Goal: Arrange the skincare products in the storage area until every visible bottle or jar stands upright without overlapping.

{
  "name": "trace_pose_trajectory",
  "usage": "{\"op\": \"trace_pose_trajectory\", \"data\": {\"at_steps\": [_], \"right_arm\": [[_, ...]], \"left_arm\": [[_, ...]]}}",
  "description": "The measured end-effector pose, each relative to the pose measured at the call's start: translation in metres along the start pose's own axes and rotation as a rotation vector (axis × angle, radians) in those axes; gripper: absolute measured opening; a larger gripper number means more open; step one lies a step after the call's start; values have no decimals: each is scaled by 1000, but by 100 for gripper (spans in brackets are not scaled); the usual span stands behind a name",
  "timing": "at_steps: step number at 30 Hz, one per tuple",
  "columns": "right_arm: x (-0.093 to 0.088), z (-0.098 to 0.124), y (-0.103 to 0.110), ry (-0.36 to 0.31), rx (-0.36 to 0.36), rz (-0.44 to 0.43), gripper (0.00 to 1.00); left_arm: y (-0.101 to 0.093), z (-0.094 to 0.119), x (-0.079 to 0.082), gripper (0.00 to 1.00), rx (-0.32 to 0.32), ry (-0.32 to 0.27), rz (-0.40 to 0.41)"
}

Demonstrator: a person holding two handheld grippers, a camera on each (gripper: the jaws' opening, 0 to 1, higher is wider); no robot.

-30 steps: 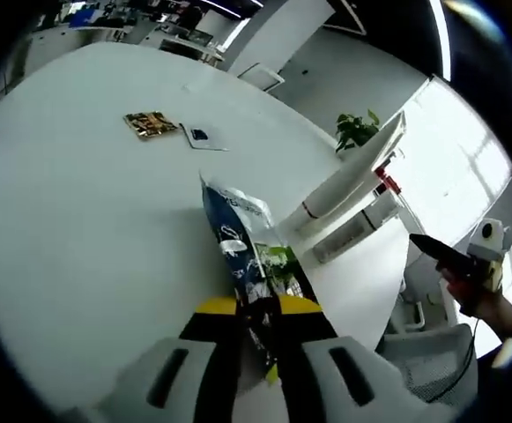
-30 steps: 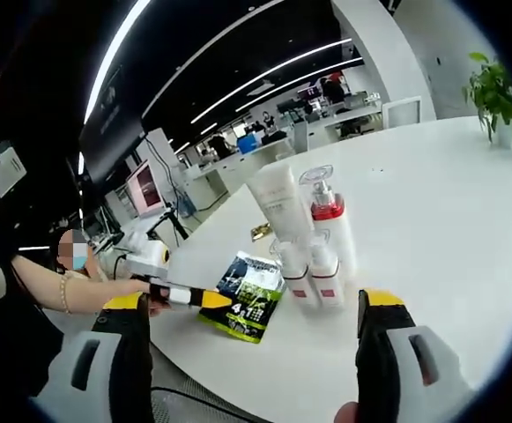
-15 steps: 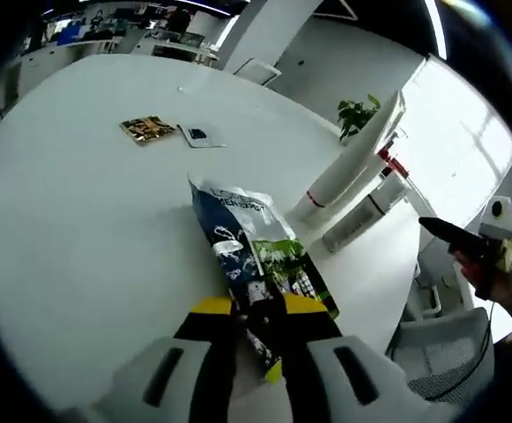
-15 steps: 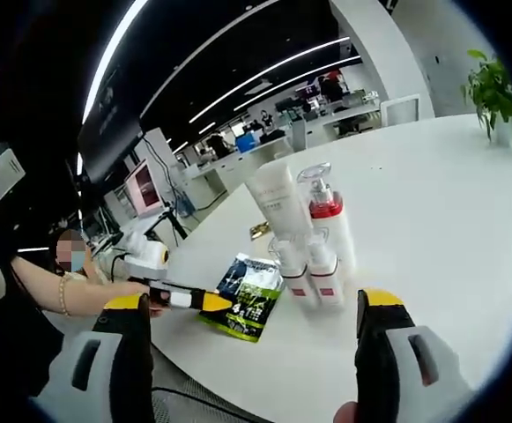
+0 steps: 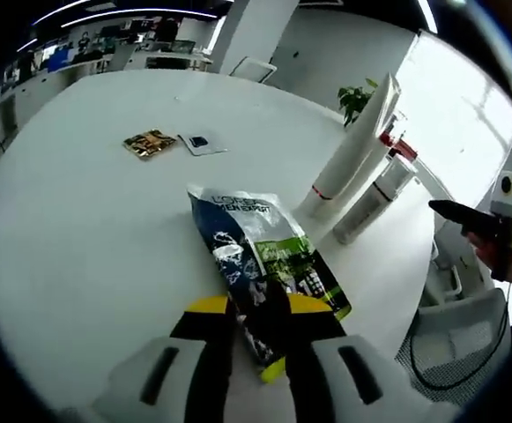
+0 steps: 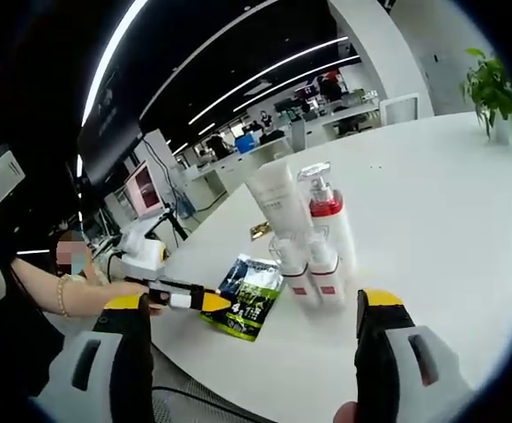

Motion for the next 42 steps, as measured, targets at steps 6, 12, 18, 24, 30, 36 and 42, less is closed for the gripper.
{"op": "trace_pose_trajectory", "data": {"at_steps": [6, 12, 18, 24, 30, 36, 42], "right_arm": [[0, 0, -1, -2, -1, -2, 96], [-1, 0, -2, -3, -1, -2, 96], [-1, 0, -2, -3, 0, -5, 96], [1, -2, -2, -2, 3, 3, 97], [1, -3, 0, 1, 12, 14, 97], [0, -5, 5, 6, 25, 19, 97], [1, -5, 9, 10, 38, 29, 97]], "left_arm": [[-5, -1, 0, 18, 22, 10, -58], [-2, 0, 2, 19, 31, 15, -81], [1, 2, 3, 21, 40, 17, -92], [0, 8, 7, 23, 43, 7, -95], [3, 14, 7, 30, 42, -7, -98], [6, 25, 6, 38, 38, -24, -93], [-3, 44, 9, 49, 23, -58, -77]]}}
Point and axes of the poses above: the point that each gripper's makers call its tool centre point, and the gripper's own axes: z roughly backward along the fingers, y roughly to its left, x roughly out of its top, the point moved 6 cm from there along z, roughly backward along the fingers, and after that the axes turned 5 degrees about -y, right-handed, at the moved point
